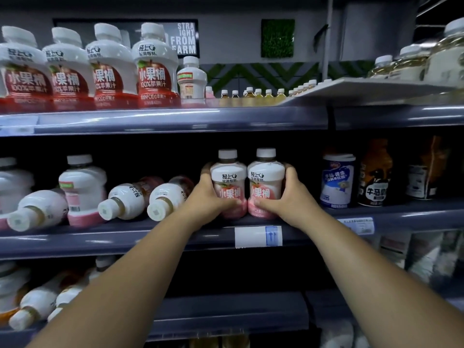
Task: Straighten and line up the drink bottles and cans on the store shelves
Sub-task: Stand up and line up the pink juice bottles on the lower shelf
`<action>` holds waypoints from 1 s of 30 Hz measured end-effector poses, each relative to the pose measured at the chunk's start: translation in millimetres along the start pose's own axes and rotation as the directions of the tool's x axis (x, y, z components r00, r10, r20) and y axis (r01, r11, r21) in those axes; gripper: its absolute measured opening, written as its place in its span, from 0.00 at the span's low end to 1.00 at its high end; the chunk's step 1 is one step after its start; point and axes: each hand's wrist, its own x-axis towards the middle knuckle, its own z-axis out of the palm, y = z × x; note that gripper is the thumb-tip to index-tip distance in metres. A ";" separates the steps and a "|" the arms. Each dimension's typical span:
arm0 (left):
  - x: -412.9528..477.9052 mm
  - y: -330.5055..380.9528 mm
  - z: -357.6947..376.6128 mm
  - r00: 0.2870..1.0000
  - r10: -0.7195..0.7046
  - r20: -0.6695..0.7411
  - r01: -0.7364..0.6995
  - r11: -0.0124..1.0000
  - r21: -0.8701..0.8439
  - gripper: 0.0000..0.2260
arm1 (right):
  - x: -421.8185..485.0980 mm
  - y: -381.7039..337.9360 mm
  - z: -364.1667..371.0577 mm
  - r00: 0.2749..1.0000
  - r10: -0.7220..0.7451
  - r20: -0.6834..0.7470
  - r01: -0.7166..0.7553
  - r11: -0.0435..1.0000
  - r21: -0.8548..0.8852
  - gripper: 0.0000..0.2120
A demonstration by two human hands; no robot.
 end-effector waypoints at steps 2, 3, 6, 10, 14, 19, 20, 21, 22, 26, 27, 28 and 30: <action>-3.3 -0.2 -1.7 1.000 0.026 -0.012 -0.026 0.998 0.051 0.43 | -6.1 2.0 0.7 1.000 -0.014 -0.013 0.014 1.000 -0.009 0.54; -4.9 -0.1 -1.8 0.999 0.043 -0.013 -0.042 0.996 0.083 0.43 | -7.9 2.7 -0.1 1.000 -0.018 -0.013 0.018 1.000 -0.002 0.55; -8.1 4.1 -1.3 0.998 0.062 0.012 -0.062 0.994 0.089 0.46 | -9.7 3.8 -2.9 0.999 -0.031 0.008 0.031 0.999 0.039 0.55; -11.7 11.4 1.7 1.000 0.030 -0.001 -0.030 0.995 0.094 0.47 | -6.5 6.4 -6.3 0.999 -0.032 0.025 0.030 0.995 0.093 0.56; -19.2 16.7 3.9 0.996 0.070 -0.056 -0.058 0.980 0.192 0.47 | -7.0 8.2 -9.5 0.998 -0.020 0.059 0.011 0.990 0.139 0.55; -23.8 20.8 5.5 0.997 0.075 0.021 -0.078 0.981 0.175 0.49 | -7.7 6.1 -9.3 0.996 -0.007 0.085 -0.003 0.993 0.121 0.60; -24.4 20.9 6.4 0.996 0.073 0.044 -0.080 0.982 0.170 0.51 | -7.3 6.8 -11.2 0.996 -0.002 0.091 -0.010 0.991 0.131 0.61; -24.9 21.3 7.3 0.996 0.070 0.054 -0.078 0.981 0.175 0.53 | -7.2 7.6 -13.2 0.995 0.001 0.098 -0.014 0.990 0.137 0.61; -25.2 22.1 8.1 0.996 0.068 0.052 -0.077 0.979 0.191 0.54 | -7.4 8.4 -14.7 0.995 0.002 0.101 -0.016 0.990 0.137 0.62; -25.8 26.1 12.0 0.997 0.070 0.020 -0.072 0.963 0.260 0.54 | -12.1 12.1 -18.4 0.997 -0.006 0.071 -0.002 0.995 0.100 0.62; -26.2 26.3 12.2 0.997 0.070 0.018 -0.072 0.960 0.270 0.54 | -12.3 12.3 -19.3 0.997 -0.009 0.071 0.001 0.994 0.106 0.62; -26.8 26.8 12.5 0.997 0.070 0.017 -0.072 0.958 0.277 0.55 | -12.8 11.7 -20.5 0.997 -0.010 0.078 0.001 0.993 0.118 0.62; -27.3 28.6 11.3 0.997 0.068 0.031 -0.074 0.959 0.274 0.56 | -14.9 9.8 -20.6 0.997 -0.018 0.078 0.009 0.994 0.112 0.64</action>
